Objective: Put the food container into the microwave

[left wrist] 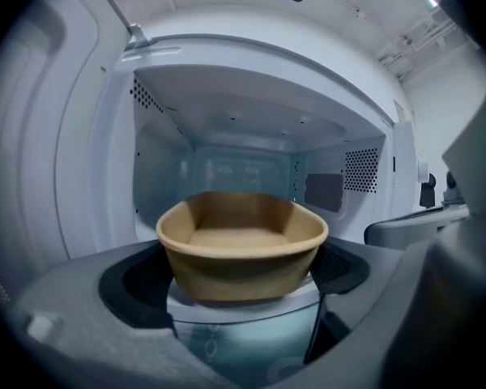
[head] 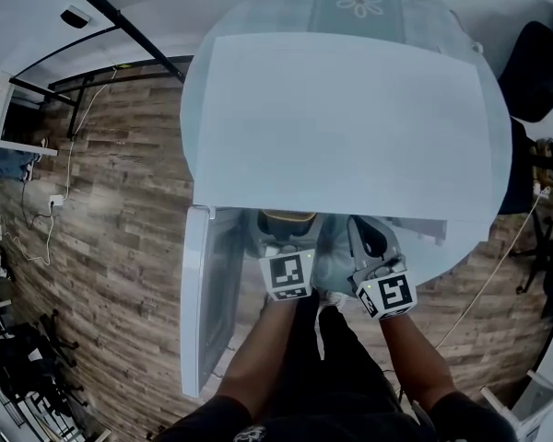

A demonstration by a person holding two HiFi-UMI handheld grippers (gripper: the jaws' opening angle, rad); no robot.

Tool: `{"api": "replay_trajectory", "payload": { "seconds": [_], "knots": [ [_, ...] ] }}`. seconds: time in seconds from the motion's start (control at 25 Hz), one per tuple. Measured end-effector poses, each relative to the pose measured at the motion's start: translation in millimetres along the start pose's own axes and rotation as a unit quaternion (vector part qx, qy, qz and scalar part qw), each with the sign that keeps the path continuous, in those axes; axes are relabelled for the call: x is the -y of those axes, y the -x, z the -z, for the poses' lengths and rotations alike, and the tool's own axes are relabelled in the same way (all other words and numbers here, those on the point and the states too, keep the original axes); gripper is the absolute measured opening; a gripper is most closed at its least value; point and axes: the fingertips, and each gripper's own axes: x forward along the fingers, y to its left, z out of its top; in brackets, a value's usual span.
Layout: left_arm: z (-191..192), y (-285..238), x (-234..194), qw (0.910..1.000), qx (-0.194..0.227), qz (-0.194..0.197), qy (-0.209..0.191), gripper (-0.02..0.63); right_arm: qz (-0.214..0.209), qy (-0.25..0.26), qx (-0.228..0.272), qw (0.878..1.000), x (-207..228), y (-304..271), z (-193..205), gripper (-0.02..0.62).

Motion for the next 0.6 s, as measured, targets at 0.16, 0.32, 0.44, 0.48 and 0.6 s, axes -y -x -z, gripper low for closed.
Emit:
{"api": "replay_trajectory", "payload": {
  "seconds": [0.16, 0.32, 0.44, 0.48, 0.6],
  "knots": [
    [5, -11, 6, 0.9999, -0.007, 0.009, -0.009, 0.528, 0.004, -0.002, 0.001, 1.000, 5, -3, 1, 0.002],
    [10, -19, 10, 0.9998, -0.015, 0.008, -0.012, 0.528, 0.005, -0.004, 0.001, 1.000, 8, -3, 2, 0.002],
    [12, -23, 9, 0.9997, -0.019, 0.003, -0.013, 0.528, 0.006, -0.004, 0.000, 1.000, 10, -4, 3, 0.002],
    [12, -25, 10, 0.9997, -0.021, 0.001, -0.015, 0.528, 0.006, -0.004, 0.000, 1.000, 10, -4, 3, 0.001],
    [16, -28, 12, 0.9994, -0.029, -0.005, -0.020, 0.528, 0.004, -0.004, 0.000, 1.000, 9, -2, 3, 0.002]
  ]
}}
